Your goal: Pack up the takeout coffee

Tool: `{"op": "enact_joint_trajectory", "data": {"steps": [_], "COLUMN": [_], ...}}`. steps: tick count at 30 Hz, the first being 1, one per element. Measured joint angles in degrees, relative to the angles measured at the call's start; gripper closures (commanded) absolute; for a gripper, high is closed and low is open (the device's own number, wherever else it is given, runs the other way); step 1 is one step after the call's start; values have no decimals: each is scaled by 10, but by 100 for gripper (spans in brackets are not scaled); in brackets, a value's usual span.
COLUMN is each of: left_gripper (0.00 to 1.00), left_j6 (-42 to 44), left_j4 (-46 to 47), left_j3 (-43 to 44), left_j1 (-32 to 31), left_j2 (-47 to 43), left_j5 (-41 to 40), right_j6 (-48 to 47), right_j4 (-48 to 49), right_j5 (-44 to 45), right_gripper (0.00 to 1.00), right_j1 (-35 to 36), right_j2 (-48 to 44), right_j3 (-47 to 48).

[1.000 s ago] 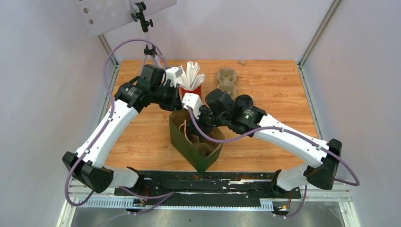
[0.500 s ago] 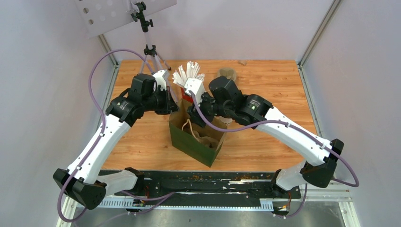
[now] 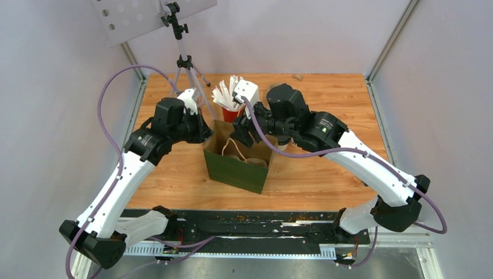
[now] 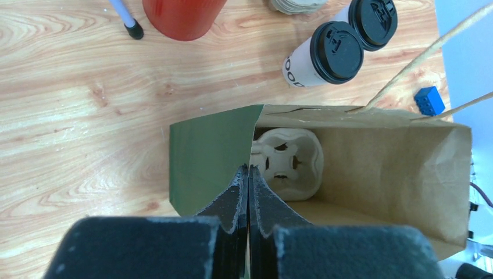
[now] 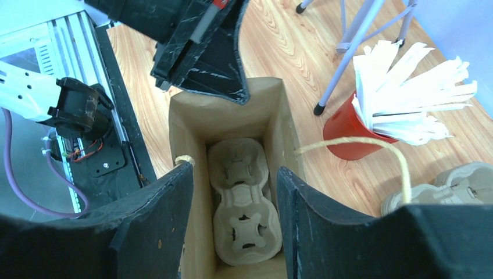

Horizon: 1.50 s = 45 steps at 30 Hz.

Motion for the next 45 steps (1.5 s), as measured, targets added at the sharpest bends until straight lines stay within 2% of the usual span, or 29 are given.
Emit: {"op": "enact_joint_trajectory", "data": {"steps": [5, 10, 16, 21, 28, 37, 40, 44, 45], "left_gripper": [100, 100, 100, 100, 100, 100, 88, 67, 65], "left_j6": [2, 6, 9, 13, 18, 43, 50, 58, 61], "left_j4": [20, 38, 79, 124, 172, 224, 237, 230, 222], "left_j3": [-40, -41, -59, -106, -160, -194, -206, -207, -206], "left_j1": [0, 0, 0, 0, 0, 0, 0, 0, 0], "left_j2": [-31, -42, -73, -98, -134, -172, -180, -181, -181], "left_j5": [-8, -31, -48, -47, -41, -26, -21, -21, -21], "right_j6": [14, 42, 89, 116, 146, 163, 165, 165, 166], "right_j4": [4, 5, -16, -25, -43, -40, -30, -14, -11], "right_j5": [36, 116, 189, 206, 224, 226, 217, 202, 199], "right_gripper": [42, 44, 45, 46, 54, 75, 83, 87, 88], "right_j1": [-1, -2, -10, -11, -11, -24, -26, -26, -26], "right_j2": [-23, -53, -95, -108, -102, -100, -100, -100, -100], "right_j3": [-6, -21, -66, -131, -159, -189, -193, -213, -218]}}
